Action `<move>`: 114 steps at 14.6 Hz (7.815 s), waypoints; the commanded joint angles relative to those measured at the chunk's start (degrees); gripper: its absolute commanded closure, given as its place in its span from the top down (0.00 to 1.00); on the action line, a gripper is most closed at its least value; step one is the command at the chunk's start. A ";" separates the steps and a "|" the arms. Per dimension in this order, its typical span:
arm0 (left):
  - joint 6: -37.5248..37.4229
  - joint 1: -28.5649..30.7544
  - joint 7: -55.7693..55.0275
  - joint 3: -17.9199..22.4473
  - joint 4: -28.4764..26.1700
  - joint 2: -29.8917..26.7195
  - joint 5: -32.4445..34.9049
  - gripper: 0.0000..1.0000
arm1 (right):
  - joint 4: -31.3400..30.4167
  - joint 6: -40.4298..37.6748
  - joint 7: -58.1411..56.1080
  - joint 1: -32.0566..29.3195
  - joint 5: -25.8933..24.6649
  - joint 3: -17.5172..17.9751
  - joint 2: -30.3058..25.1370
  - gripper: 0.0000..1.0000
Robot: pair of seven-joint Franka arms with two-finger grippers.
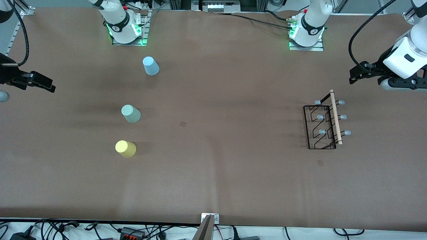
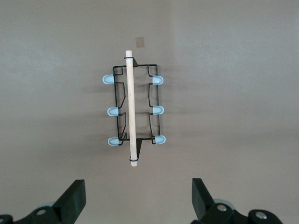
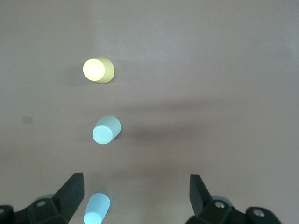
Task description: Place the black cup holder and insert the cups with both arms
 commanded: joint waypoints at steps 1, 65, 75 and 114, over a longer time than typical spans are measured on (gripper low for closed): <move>-0.84 -0.10 0.47 -0.13 0.60 -0.40 0.56 1.00 | 1.06 -1.39 -0.16 -0.52 0.77 0.48 0.47 1.00; 21.13 -18.90 -36.96 -22.81 8.43 31.32 3.73 0.01 | -46.67 52.59 3.80 11.00 1.64 2.41 2.07 0.15; 24.47 -22.77 -47.52 -22.81 10.45 35.02 4.16 0.02 | -46.40 48.35 6.70 10.91 2.00 2.41 -3.39 0.15; 2.67 0.10 12.34 0.72 -3.35 -1.46 2.94 1.00 | -29.70 45.54 75.34 23.74 8.41 29.39 5.66 0.16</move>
